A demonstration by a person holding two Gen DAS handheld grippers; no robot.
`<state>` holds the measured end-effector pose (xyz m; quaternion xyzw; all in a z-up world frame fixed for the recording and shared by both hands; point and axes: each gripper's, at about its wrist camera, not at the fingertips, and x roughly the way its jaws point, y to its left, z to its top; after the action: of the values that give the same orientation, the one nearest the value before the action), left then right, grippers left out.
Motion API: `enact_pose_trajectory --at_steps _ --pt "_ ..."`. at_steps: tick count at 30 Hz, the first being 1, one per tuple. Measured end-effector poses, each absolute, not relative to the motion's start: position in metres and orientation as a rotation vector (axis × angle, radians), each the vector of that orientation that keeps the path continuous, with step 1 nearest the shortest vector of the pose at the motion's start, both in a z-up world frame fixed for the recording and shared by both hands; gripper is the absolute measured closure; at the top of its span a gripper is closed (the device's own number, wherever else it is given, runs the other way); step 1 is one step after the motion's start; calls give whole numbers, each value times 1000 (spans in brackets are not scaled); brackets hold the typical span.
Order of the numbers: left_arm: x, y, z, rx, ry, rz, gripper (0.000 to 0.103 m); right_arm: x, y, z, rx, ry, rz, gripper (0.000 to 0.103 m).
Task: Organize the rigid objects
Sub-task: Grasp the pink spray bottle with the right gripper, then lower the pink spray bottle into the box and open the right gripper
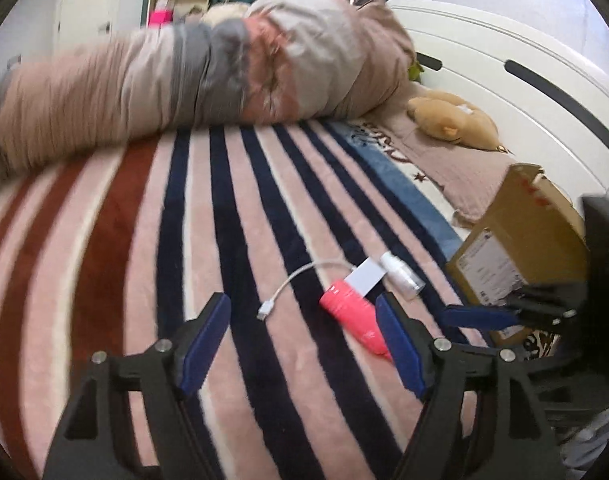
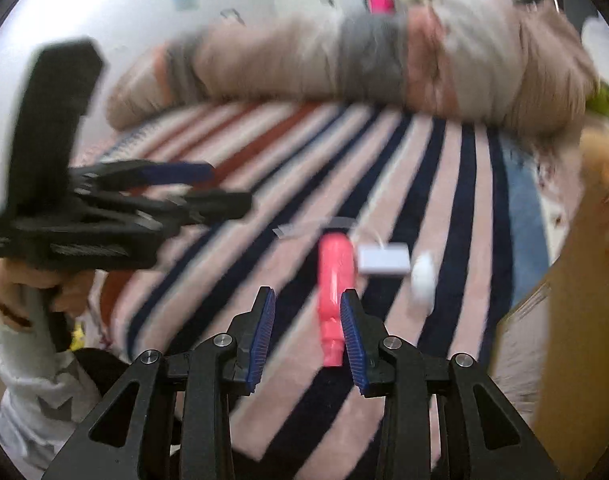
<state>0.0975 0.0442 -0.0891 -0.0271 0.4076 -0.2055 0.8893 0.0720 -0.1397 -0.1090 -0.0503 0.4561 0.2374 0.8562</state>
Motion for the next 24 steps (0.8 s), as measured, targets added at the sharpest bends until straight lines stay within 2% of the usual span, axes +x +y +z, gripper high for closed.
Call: enact_pose_trajectory --at_steps 3,10,21,23,24 --pt "112 49 -112 -150 897 -451 31 94 -138 -142 -99 1020 474 73" --pt "116 45 -124 -214 925 -497 31 125 -136 -164 -60 1064 514 73" --pt "122 33 -138 -315 981 -622 31 101 -123 -140 -98 918 617 75" --pt "121 34 -135 -332 965 -630 33 97 -119 -134 -95 895 647 75" --pt "121 35 -132 -341 953 -638 42 94 -119 -131 -90 889 660 75"
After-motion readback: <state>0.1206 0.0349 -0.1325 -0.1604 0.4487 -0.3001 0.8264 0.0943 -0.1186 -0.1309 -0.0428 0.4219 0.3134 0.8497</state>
